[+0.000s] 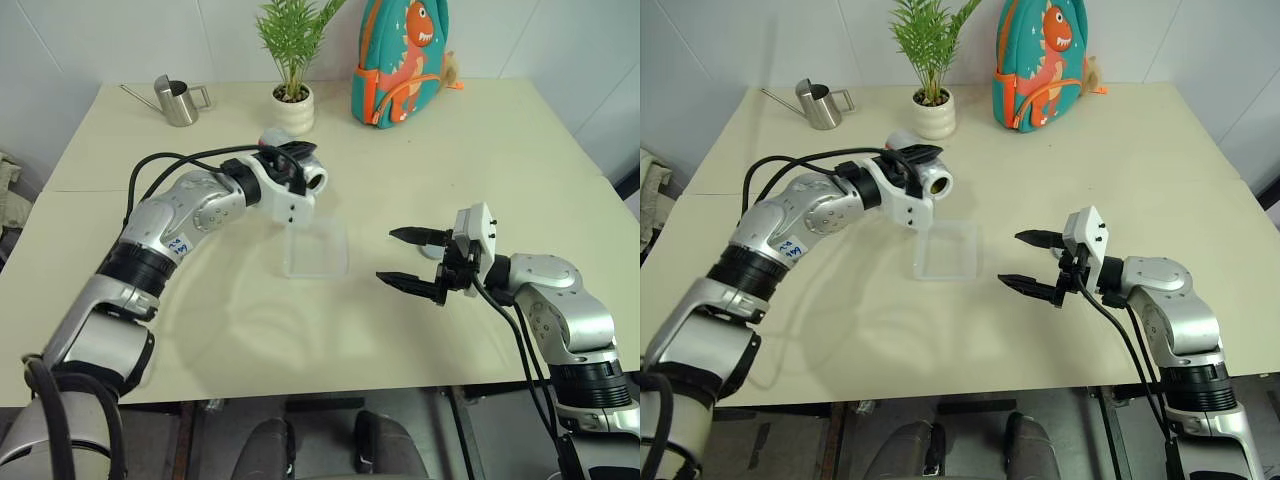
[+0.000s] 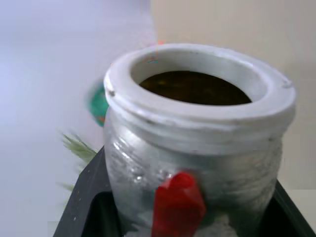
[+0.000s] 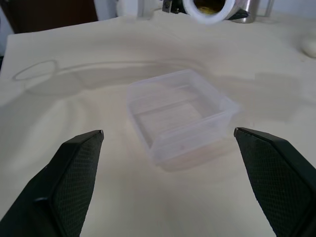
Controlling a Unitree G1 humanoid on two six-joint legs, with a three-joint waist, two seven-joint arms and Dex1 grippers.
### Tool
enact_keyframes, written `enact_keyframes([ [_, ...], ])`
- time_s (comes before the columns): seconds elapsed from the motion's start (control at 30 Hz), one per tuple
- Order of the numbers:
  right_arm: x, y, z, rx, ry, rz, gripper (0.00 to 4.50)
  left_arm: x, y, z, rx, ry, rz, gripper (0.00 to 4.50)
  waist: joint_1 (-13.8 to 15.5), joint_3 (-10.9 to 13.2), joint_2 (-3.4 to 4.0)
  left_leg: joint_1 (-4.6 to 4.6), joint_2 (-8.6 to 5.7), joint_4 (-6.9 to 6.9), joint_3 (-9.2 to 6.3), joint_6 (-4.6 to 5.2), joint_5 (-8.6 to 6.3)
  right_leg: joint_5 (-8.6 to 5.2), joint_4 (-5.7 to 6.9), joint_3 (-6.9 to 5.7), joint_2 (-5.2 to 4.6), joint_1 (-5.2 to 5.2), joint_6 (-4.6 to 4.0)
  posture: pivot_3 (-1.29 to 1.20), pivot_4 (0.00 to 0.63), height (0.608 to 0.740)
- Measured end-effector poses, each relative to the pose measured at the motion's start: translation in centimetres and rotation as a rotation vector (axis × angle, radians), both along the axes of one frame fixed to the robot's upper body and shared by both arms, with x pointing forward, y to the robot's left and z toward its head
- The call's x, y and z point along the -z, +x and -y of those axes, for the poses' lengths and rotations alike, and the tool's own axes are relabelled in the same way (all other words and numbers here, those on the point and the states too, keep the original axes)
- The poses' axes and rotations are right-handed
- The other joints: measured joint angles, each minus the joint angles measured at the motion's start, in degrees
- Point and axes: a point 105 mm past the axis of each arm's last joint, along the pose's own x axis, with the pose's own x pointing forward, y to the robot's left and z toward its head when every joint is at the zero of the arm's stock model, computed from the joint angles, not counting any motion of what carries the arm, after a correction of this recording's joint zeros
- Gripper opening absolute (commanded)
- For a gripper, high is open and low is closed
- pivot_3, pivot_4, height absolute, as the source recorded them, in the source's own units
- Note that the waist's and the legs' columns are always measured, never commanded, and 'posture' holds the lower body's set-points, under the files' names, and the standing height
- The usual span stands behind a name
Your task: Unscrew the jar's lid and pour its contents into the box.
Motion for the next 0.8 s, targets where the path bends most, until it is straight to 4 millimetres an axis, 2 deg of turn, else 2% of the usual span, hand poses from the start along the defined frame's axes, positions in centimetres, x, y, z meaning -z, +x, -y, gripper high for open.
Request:
enact_keyframes([
  [0.17,0.2,0.0,-0.1,0.030,0.024,-0.009,4.45,2.1,-0.7,-0.1,0.134,0.198,0.264,1.93,0.1,0.0,0.00,-0.07,0.01,0.02,0.01,0.08,-0.04,0.00,0.00,0.00,0.00,-0.05,0.01,0.00,0.150,0.740],
  [0.33,0.3,-0.1,-0.2,0.044,0.042,-0.021,4.45,3.7,-0.7,-0.5,0.196,0.299,0.350,1.93,0.2,0.0,0.00,-0.10,0.02,0.10,0.00,0.17,-0.07,0.02,0.01,-0.01,-0.04,-0.05,0.04,0.00,0.150,0.740],
  [0.6,0.4,-0.2,-0.4,0.046,0.063,-0.028,4.45,2.0,-1.2,0.0,0.241,0.304,0.518,1.93,0.1,0.0,-0.01,-0.11,0.01,0.13,0.02,0.20,-0.08,0.03,0.02,-0.01,-0.09,-0.05,0.07,0.00,0.150,0.740],
  [0.8,0.4,-0.2,-0.5,0.042,0.064,-0.027,4.45,1.9,-1.3,-0.9,0.234,0.320,0.495,1.93,0.0,0.0,-0.01,-0.08,0.09,0.17,0.04,0.20,-0.08,0.03,0.11,0.00,-0.10,-0.05,0.07,0.00,0.150,0.740],
])
